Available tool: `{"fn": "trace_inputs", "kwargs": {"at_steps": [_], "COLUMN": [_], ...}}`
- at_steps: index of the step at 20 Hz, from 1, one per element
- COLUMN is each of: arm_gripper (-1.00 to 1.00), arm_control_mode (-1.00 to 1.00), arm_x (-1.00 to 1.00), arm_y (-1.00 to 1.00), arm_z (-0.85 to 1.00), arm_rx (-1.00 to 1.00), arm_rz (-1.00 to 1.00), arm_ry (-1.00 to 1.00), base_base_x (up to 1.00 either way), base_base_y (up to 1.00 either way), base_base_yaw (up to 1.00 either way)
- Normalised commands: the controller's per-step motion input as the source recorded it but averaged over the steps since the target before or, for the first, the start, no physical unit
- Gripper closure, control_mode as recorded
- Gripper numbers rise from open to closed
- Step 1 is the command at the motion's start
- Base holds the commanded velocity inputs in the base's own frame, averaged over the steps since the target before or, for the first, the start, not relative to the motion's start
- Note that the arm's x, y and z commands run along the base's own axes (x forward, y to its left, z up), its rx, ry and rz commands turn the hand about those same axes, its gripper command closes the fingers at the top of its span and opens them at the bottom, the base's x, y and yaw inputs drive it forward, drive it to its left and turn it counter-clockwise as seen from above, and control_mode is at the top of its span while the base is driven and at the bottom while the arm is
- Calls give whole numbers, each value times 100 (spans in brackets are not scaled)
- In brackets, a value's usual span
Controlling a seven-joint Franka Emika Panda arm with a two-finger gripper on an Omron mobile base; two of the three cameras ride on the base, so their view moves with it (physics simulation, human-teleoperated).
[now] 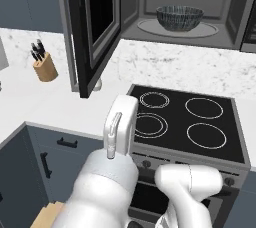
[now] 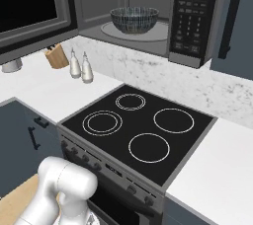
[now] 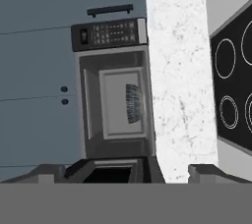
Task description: Pick the bell pepper from the sink and place it in the bowl. Then pick the bowl and place it in the microwave. Then close the microwave door and press the start button.
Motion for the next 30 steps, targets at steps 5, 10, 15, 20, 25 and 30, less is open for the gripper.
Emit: {"fn": "trace_inputs", "kwargs": {"at_steps": [5, 10, 15, 20, 25, 30], "arm_gripper": [-100, -100, -100, -100, -100, -100], "arm_control_mode": [-100, -100, -100, -100, -100, -100], "arm_x": [51, 68, 68, 60, 54, 42], "arm_y": [50, 40, 46, 58, 60, 53], "arm_z": [-27, -36, -34, -19, -14, -25], "arm_rx": [-3, -1, 0, 0, 0, 0], "arm_rz": [-4, -2, -1, -1, -2, -2], "arm_ry": [0, 0, 0, -1, -2, 0], "base_base_x": [0, 0, 0, 0, 0, 0], "base_base_y": [0, 0, 0, 0, 0, 0], "base_base_yaw": [0, 0, 0, 0, 0, 0]}}
